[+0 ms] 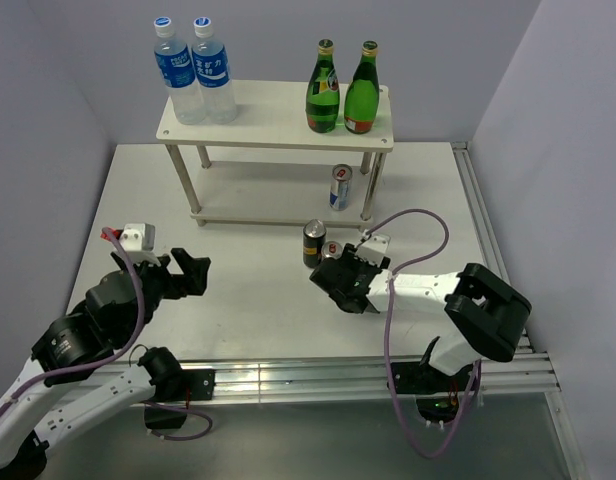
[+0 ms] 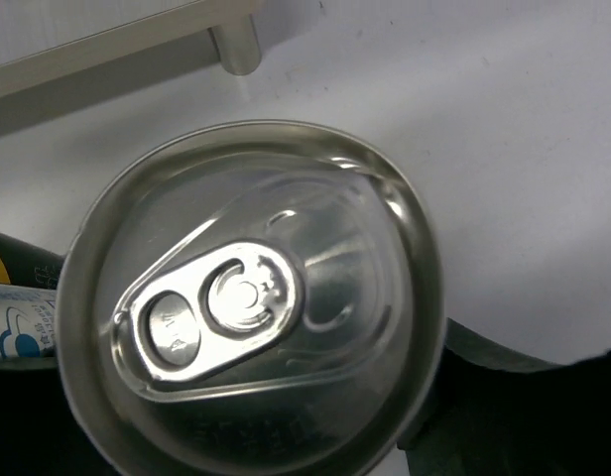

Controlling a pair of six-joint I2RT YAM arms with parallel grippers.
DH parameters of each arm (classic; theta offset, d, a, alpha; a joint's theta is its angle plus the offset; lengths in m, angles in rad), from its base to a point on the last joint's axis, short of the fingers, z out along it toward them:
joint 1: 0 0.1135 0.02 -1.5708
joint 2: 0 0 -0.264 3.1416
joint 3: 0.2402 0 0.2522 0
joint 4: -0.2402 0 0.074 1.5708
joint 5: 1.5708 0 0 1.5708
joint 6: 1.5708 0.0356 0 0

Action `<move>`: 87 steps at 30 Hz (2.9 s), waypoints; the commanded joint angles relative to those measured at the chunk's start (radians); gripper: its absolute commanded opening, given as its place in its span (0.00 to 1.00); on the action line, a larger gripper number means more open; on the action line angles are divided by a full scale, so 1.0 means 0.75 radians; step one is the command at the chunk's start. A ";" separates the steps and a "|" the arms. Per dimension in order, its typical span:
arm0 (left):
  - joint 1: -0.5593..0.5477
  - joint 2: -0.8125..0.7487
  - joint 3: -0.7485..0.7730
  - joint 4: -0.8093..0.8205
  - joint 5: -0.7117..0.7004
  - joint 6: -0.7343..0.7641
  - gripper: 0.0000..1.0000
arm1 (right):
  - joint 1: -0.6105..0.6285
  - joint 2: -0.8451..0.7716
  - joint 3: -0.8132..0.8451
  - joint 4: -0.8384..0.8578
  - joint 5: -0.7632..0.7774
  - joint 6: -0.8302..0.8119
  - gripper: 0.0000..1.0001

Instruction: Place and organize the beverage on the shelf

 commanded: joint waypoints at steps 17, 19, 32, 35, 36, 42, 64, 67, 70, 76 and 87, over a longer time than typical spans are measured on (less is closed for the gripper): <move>-0.003 -0.064 -0.040 0.099 -0.059 0.010 0.96 | 0.272 -0.097 0.435 -0.942 0.252 0.665 0.00; -0.003 -0.056 -0.042 0.105 -0.047 0.014 0.97 | 0.386 -0.061 0.575 -1.132 0.302 0.756 0.00; -0.001 -0.039 -0.042 0.121 -0.055 0.004 0.99 | 0.314 0.321 1.037 0.237 -0.115 -0.653 0.00; -0.001 -0.068 -0.046 0.127 -0.059 0.004 0.99 | 0.224 0.457 1.207 0.313 -0.256 -0.764 0.00; -0.001 -0.072 -0.048 0.127 -0.057 0.008 0.99 | 0.205 0.542 1.252 0.315 -0.283 -0.794 0.00; -0.003 -0.076 -0.054 0.131 -0.047 0.012 0.99 | 0.080 0.835 1.646 0.282 -0.377 -0.888 0.00; -0.001 -0.101 -0.068 0.156 0.004 0.041 0.99 | -0.047 1.259 2.146 0.366 -0.645 -0.844 0.00; -0.001 -0.105 -0.068 0.156 0.004 0.041 0.99 | -0.045 1.281 2.128 0.351 -0.645 -0.799 0.00; -0.001 -0.111 -0.068 0.158 0.008 0.043 0.99 | -0.045 1.271 2.064 0.386 -0.625 -0.782 0.00; -0.001 -0.111 -0.070 0.162 0.015 0.047 0.99 | -0.043 1.298 2.079 0.382 -0.516 -0.797 0.00; -0.001 -0.123 -0.070 0.162 0.019 0.049 0.99 | -0.043 1.377 2.160 0.407 -0.385 -0.901 0.07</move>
